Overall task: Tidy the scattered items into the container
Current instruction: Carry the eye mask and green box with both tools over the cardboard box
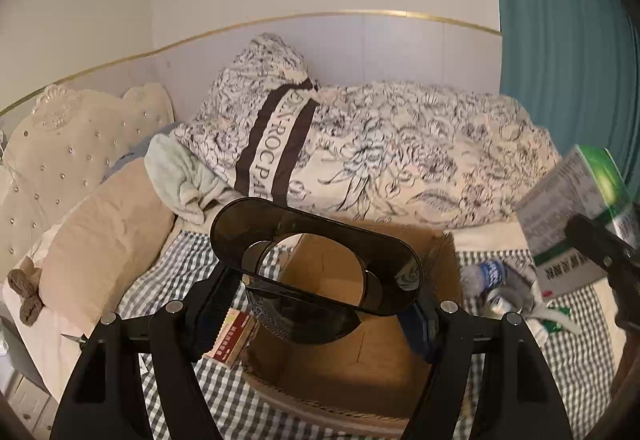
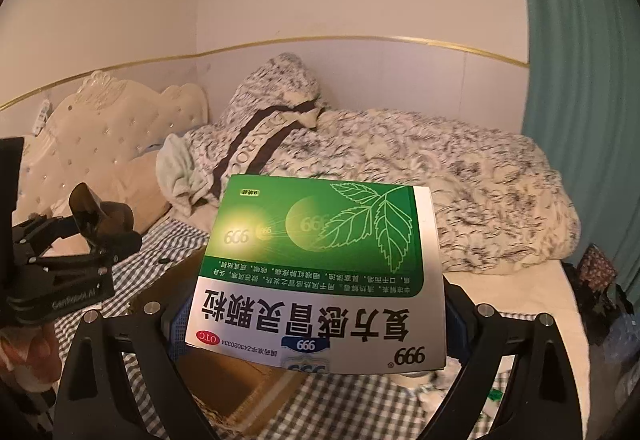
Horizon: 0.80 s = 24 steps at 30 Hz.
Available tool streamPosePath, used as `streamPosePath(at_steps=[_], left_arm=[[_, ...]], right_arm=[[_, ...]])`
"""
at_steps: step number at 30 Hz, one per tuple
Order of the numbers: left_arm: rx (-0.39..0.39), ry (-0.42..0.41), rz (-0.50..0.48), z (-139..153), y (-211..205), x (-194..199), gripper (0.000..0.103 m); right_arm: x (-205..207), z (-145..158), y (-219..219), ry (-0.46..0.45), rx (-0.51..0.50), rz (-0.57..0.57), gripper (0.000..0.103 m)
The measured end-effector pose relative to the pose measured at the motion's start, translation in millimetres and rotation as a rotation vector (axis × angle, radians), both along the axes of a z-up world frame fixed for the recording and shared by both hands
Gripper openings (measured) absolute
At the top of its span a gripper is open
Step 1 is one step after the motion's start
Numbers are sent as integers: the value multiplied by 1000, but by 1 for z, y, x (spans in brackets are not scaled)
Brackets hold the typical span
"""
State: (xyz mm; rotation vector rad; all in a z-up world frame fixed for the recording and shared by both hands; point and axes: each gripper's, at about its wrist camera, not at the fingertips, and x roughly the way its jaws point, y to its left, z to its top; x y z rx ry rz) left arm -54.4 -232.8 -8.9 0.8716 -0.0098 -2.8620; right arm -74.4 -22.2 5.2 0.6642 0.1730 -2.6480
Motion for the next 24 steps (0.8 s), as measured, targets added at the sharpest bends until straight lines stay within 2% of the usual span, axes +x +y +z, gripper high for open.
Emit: streamPosePath(at_steps=[6, 9, 24], left_arm=[[57, -62, -23, -28, -6, -14, 75], [4, -94, -47, -46, 4, -23, 75], [61, -211, -53, -109, -8, -52, 75]], right_arm=[[-17, -20, -27, -49, 18, 39, 94], [-29, -30, -37, -74, 25, 47, 94], [-77, -88, -78, -197, 98, 83, 94]])
